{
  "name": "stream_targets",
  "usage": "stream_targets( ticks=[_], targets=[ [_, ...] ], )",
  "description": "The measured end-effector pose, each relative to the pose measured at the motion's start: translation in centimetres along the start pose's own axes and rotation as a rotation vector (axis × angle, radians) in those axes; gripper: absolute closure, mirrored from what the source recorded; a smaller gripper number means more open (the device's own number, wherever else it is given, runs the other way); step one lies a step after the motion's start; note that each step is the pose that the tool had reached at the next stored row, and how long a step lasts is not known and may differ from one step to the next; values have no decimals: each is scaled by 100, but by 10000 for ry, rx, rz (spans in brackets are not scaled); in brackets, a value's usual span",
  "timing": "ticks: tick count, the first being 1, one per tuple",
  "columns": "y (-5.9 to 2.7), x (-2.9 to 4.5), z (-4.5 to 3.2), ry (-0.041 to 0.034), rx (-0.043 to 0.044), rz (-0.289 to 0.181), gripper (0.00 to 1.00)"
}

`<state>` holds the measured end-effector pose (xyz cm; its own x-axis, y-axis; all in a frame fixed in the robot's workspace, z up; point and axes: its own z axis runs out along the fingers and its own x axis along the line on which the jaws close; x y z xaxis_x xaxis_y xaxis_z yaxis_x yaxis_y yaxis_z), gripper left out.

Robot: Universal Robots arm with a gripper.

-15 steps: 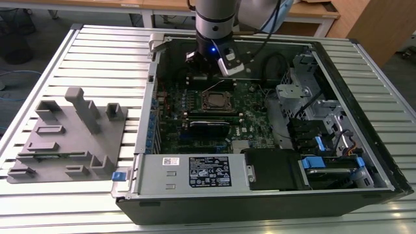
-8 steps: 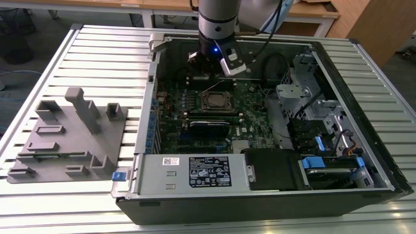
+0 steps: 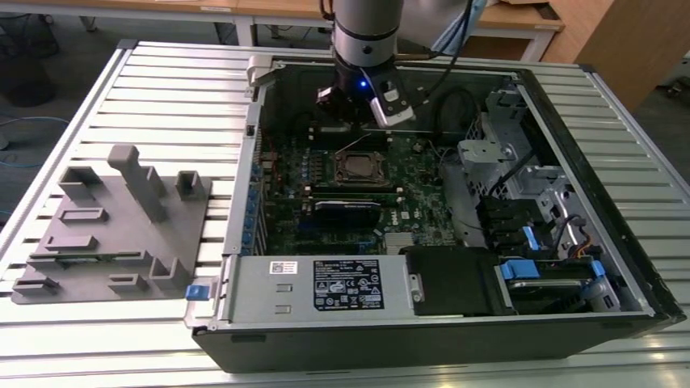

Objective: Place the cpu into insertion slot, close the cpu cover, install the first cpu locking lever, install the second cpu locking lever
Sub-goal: 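Install the first cpu locking lever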

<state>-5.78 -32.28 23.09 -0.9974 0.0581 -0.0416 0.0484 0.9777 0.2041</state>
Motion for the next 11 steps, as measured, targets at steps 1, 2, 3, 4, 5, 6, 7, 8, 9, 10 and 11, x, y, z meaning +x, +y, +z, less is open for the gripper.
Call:
stream_targets(
  ticks=[1, 2, 3, 4, 5, 6, 7, 8, 9, 10, 11],
  targets=[
    [-1, -9, 5, 0, 0, 0, 89],
    [-1, -15, 9, 0, -1, 0, 89],
    [-2, -17, 11, 1, 1, 0, 89],
    [-2, -17, 11, 1, 2, 1, 89],
    [-2, -17, 11, 1, 2, 1, 89],
    [-2, -17, 11, 0, 1, 1, 89],
    [-2, -17, 12, 0, -1, 0, 89],
    [-2, -17, 14, -1, -1, 0, 89],
    [-3, -17, 21, -3, -5, 0, 89],
    [-4, -17, 27, -1, -3, 0, 89],
    [-6, -17, 32, -1, -1, 0, 89]
  ],
)
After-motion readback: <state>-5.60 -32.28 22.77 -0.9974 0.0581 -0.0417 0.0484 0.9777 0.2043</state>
